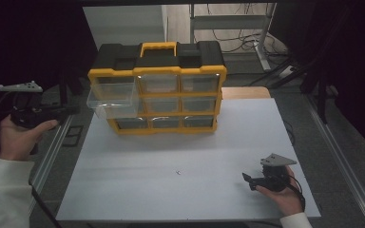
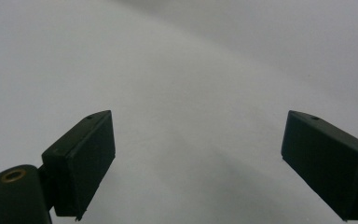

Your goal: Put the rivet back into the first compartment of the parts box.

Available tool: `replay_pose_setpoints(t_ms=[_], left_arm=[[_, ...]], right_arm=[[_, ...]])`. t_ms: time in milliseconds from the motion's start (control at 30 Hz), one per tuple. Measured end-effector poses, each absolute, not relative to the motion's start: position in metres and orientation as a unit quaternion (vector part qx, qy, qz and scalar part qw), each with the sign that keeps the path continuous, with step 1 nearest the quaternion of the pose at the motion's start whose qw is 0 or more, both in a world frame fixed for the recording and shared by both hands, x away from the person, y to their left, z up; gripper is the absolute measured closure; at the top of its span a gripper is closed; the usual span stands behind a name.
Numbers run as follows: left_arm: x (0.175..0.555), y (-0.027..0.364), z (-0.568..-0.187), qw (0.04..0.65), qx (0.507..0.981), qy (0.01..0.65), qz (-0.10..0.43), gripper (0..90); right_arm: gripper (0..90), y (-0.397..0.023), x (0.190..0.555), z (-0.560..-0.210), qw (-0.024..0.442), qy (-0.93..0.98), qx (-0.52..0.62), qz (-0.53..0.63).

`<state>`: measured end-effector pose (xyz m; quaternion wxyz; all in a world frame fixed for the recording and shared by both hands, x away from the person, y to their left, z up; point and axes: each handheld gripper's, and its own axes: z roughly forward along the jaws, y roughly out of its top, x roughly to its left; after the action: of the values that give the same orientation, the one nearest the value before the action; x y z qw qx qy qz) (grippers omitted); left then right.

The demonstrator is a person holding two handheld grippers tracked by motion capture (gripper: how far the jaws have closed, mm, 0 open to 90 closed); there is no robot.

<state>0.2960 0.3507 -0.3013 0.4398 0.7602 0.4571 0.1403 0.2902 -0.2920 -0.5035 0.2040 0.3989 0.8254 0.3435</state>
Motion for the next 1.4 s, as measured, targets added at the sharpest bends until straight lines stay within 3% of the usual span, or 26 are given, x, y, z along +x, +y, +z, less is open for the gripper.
replay_pose_setpoints(t_ms=[467, 1000, 1067, 1133, 1267, 1400], left_arm=[[0.320, 0.322, -0.270, 0.448, 0.772, 0.429, 0.142, 83.1], [0.345, 0.289, -0.274, 0.436, 0.786, 0.416, 0.134, 82.3], [0.344, 0.289, -0.274, 0.438, 0.782, 0.419, 0.144, 75.7], [0.343, 0.289, -0.273, 0.441, 0.778, 0.423, 0.145, 53.5], [0.339, 0.293, -0.274, 0.448, 0.767, 0.433, 0.153, 25.7], [0.332, 0.297, -0.275, 0.448, 0.764, 0.435, 0.160, 18.8]], right_arm=[[10.0, -0.292, 0.291, -0.504, 0.204, 0.827, 0.398, 0.341], [10.0, -0.292, 0.290, -0.504, 0.206, 0.828, 0.395, 0.341], [10.0, -0.292, 0.290, -0.504, 0.206, 0.828, 0.395, 0.340], [10.0, -0.292, 0.290, -0.503, 0.205, 0.829, 0.394, 0.339], [10.0, -0.292, 0.290, -0.503, 0.205, 0.829, 0.395, 0.339], [10.0, -0.292, 0.290, -0.503, 0.206, 0.829, 0.394, 0.339]])
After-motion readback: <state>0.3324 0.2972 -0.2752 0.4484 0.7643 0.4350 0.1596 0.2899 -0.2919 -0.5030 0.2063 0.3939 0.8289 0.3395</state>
